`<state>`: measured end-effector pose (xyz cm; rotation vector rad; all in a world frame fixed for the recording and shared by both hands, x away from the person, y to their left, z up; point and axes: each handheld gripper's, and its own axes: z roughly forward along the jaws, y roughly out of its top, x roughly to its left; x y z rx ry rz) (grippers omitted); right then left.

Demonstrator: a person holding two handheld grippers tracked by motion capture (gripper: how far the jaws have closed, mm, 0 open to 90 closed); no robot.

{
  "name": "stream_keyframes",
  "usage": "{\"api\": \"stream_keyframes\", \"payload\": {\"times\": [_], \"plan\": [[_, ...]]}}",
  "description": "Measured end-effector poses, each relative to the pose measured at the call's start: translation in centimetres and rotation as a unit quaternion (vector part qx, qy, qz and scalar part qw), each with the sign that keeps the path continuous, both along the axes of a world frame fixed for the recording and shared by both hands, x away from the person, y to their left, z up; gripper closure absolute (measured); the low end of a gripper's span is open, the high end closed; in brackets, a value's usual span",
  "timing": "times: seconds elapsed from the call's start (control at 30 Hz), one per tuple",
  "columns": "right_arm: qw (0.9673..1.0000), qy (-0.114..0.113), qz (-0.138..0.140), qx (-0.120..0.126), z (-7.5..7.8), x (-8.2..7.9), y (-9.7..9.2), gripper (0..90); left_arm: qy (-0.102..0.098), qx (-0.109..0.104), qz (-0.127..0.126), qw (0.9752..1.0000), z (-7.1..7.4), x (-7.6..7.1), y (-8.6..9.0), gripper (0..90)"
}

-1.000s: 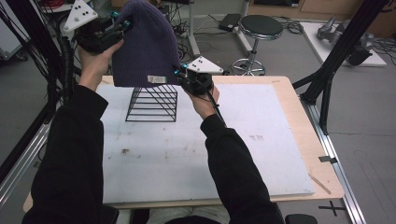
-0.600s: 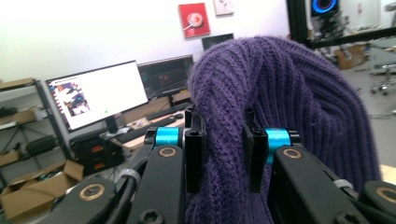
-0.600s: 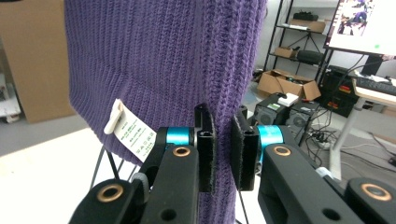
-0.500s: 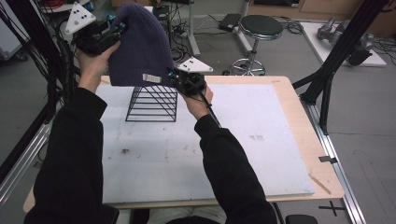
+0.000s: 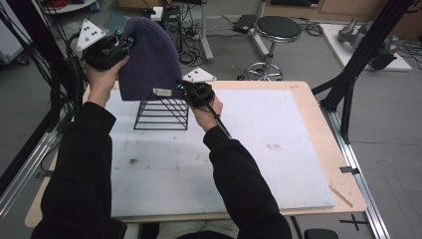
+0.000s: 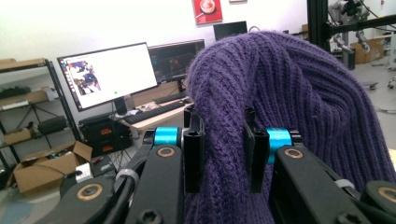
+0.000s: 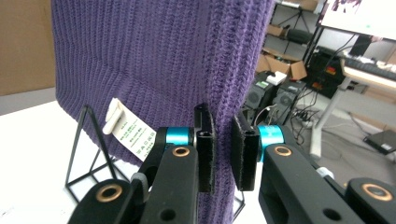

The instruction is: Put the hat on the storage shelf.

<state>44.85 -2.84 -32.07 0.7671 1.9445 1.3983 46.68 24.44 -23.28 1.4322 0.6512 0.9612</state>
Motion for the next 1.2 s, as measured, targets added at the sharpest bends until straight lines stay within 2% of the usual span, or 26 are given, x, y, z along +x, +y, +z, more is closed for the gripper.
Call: {"api": "stream_keyframes", "payload": {"times": [0.2,0.4,0.47,0.7,0.77,0.93,1.07,1.2], "plan": [[0.9998,0.016,0.012,-0.009,-1.8,-0.6,0.1,82.3,0.005,0.001,-0.009,0.9999,-1.5,-0.3,-0.1,74.5],[0.9992,0.030,0.016,-0.022,-3.1,-0.8,-0.2,82.3,0.018,-0.017,-0.019,0.9995,-3.8,-0.9,0.4,74.5],[0.9990,0.032,0.018,-0.024,-3.2,-0.7,-0.3,82.3,0.019,-0.020,-0.019,0.9994,-4.1,-1.0,0.4,74.5],[0.9972,0.045,0.034,-0.048,-4.5,-0.5,-0.3,82.1,0.028,-0.020,-0.027,0.9990,-5.6,-1.7,0.4,74.5],[0.9954,0.048,0.043,-0.071,-5.3,-0.5,-0.1,82.0,0.031,-0.016,-0.028,0.9990,-6.2,-2.0,0.2,74.5],[0.9948,0.052,0.037,-0.079,-6.1,-0.4,-0.1,81.8,0.044,-0.024,-0.029,0.9983,-7.4,-2.4,0.2,74.5],[0.9927,0.067,0.036,-0.094,-6.8,-0.1,-0.2,80.7,0.051,-0.020,-0.031,0.9980,-8.0,-2.6,0.0,74.5],[0.9908,0.084,0.022,-0.104,-7.8,-0.1,-0.1,80.7,0.067,-0.002,-0.033,0.9972,-8.6,-2.5,-0.3,74.5]]}}
